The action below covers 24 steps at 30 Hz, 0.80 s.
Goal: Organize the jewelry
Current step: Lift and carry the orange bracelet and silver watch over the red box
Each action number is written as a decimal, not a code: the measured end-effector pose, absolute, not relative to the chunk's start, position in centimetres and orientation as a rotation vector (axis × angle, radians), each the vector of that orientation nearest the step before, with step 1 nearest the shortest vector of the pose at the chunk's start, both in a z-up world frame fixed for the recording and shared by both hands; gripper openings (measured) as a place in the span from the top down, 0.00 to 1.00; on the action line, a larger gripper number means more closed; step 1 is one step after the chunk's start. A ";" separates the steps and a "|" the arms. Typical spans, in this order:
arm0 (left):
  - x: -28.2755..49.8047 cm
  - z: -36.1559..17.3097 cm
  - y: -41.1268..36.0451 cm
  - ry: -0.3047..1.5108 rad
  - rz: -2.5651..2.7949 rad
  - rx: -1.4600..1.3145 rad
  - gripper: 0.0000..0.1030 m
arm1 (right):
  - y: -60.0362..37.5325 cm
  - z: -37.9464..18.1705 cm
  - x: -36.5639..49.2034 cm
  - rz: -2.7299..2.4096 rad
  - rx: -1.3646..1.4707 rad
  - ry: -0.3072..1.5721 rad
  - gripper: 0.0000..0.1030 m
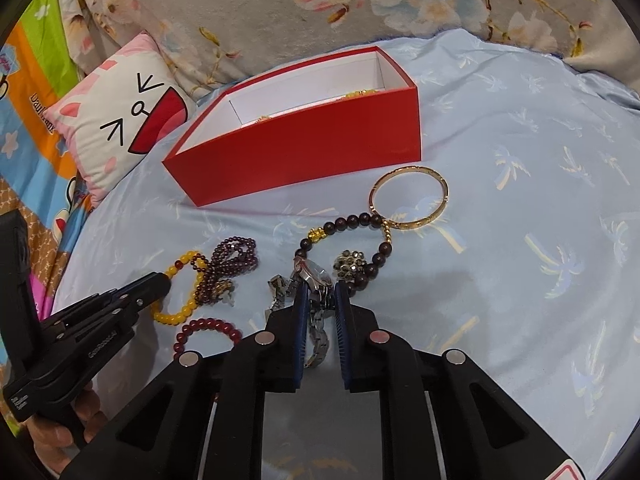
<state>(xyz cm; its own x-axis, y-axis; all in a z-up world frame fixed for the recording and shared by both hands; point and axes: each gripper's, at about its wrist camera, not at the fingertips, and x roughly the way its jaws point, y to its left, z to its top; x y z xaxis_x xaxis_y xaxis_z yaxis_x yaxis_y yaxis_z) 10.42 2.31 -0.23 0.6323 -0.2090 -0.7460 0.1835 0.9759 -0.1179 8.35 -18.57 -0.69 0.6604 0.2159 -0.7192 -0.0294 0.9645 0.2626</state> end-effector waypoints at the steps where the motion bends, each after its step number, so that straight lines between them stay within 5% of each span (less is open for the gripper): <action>1: 10.4 -0.2 2.3 0.858 -0.224 -0.032 0.93 | -18.5 -0.5 8.2 0.143 0.232 0.836 0.87; 24: 8.8 7.6 1.1 0.732 -0.325 -0.056 0.93 | -19.2 6.0 5.9 0.136 0.202 0.681 0.87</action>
<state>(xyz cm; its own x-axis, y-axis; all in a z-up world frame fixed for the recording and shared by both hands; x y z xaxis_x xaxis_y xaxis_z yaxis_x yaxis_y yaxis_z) 8.77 1.14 7.65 0.6958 -0.3110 -0.6474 0.2720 0.9483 -0.1633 5.89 -19.20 6.03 0.7691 0.1899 -0.6103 -0.0582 0.9717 0.2289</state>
